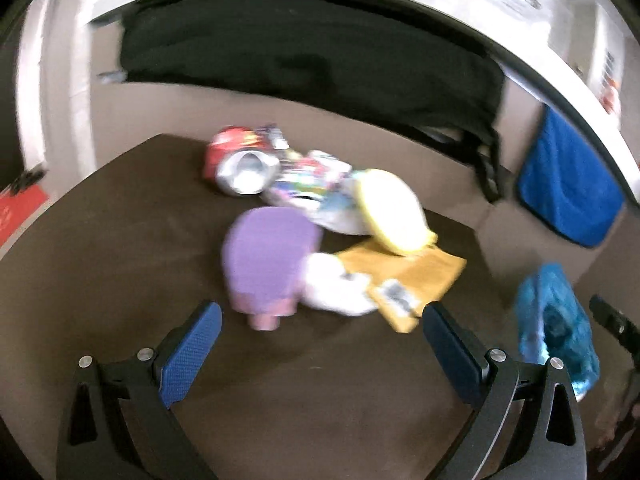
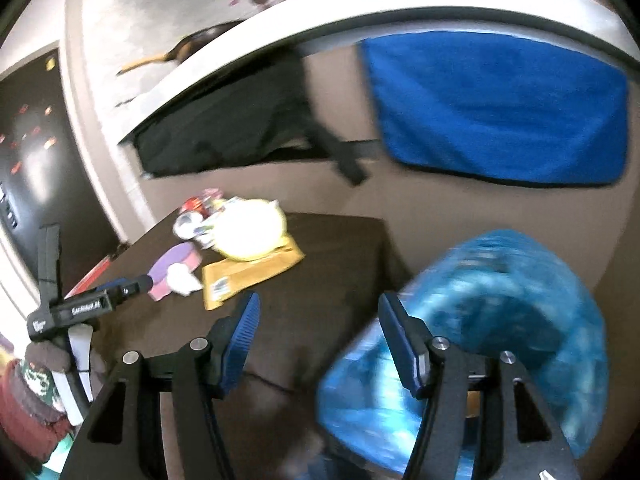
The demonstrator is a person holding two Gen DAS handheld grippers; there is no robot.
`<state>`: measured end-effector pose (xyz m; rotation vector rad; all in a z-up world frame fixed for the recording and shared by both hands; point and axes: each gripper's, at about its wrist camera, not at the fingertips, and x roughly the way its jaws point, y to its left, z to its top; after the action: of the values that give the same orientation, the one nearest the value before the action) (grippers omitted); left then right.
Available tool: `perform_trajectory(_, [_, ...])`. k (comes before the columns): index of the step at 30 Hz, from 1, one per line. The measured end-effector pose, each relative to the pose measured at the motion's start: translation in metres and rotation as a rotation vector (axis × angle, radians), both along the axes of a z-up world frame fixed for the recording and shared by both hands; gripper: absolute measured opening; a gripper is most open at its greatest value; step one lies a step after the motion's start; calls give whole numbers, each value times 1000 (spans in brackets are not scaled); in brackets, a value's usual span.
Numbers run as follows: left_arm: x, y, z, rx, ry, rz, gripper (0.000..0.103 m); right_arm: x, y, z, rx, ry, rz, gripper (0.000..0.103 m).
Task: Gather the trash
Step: 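Move both open grippers back toward the table trash, then grasp the white cloth with the left gripper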
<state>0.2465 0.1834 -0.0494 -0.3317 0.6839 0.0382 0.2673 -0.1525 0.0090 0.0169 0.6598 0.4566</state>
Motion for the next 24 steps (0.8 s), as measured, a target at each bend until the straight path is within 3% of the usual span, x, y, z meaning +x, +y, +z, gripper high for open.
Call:
perform_trajectory(4, [3, 21, -10, -47, 34, 16, 98, 3, 41, -8, -38, 6, 71, 59])
perform_trajectory(7, [3, 20, -9, -87, 9, -36, 95, 5, 65, -14, -76, -3, 111, 59])
perform_trajectory(9, [5, 8, -8, -73, -3, -97, 90, 8, 77, -20, -106, 0, 123, 59])
perform_trajectory(12, [14, -13, -11, -86, 27, -173, 74, 15, 79, -26, -115, 18, 120, 59])
perform_trajectory(13, [21, -17, -14, -106, 50, -172, 69, 18, 77, -28, -109, 25, 112, 59])
perform_trajectory(17, [51, -14, -28, -204, 124, -103, 69, 28, 63, -34, -67, 54, 68, 59])
perform_trajectory(24, [88, -14, -35, -120, 151, 18, 66, 36, 50, -40, -46, 80, 38, 59])
